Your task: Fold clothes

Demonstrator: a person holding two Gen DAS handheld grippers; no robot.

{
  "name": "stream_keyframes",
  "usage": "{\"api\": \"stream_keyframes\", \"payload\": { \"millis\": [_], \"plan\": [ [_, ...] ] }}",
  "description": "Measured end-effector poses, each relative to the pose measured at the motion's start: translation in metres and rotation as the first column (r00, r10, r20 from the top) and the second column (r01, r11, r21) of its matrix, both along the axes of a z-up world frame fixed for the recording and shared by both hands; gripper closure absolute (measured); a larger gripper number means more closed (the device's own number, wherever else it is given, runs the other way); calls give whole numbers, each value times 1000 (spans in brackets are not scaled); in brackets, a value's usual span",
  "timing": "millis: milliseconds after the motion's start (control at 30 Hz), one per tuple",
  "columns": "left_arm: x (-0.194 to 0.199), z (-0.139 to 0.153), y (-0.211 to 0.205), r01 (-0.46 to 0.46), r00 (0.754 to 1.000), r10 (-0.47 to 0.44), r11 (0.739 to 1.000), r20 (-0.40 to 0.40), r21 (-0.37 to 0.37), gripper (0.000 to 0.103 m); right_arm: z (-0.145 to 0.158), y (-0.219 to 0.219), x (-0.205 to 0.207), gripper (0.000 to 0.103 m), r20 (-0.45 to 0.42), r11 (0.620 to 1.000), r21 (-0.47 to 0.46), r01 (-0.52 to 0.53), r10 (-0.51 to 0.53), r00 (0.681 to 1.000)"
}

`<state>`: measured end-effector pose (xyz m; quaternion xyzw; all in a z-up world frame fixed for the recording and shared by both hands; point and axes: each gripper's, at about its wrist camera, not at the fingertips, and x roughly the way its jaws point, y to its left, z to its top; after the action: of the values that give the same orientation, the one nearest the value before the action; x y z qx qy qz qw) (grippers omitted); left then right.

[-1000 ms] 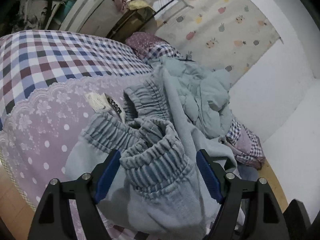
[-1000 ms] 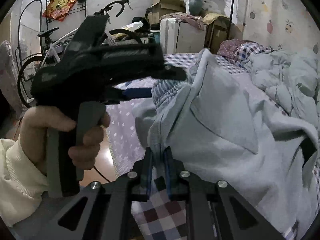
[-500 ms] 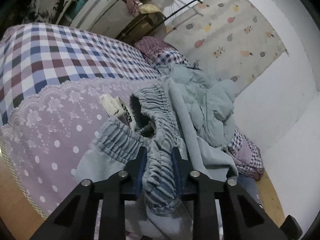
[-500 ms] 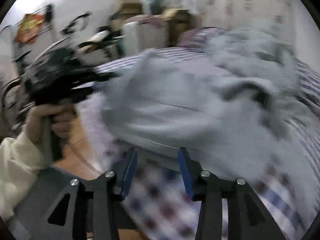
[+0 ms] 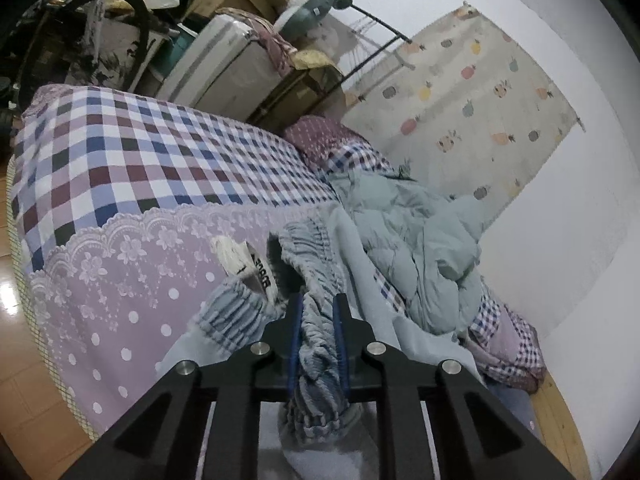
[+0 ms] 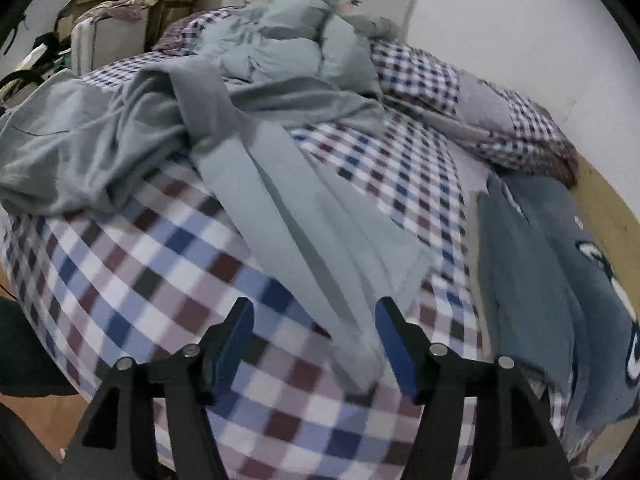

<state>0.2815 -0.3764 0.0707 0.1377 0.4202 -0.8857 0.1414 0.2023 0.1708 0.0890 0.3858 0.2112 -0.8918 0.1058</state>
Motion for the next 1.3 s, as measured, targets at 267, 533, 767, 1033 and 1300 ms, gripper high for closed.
{"api": "stream_keyframes", "payload": {
  "millis": [267,533,767,1033,1300],
  "plan": [
    [-9,13,9,-54,998,55,995,5,-80,91,-18,21,-7,37,13,1000,-29,2,-2,1000],
    [-40,13,22,44,997,-36,989,63,-142,27,-39,29,-45,87,40,1000,27,-10,8,999],
    [-84,18,34,153,978,-120,968,170,-199,63,15,55,-58,97,-119,996,90,27,-16,993],
    [-62,42,16,57,997,-46,982,60,-178,83,118,161,-52,98,-364,955,78,288,-241,900],
    [7,30,-2,-65,998,66,991,8,-115,85,90,264,-29,97,-200,877,2,481,-471,859]
  ]
}}
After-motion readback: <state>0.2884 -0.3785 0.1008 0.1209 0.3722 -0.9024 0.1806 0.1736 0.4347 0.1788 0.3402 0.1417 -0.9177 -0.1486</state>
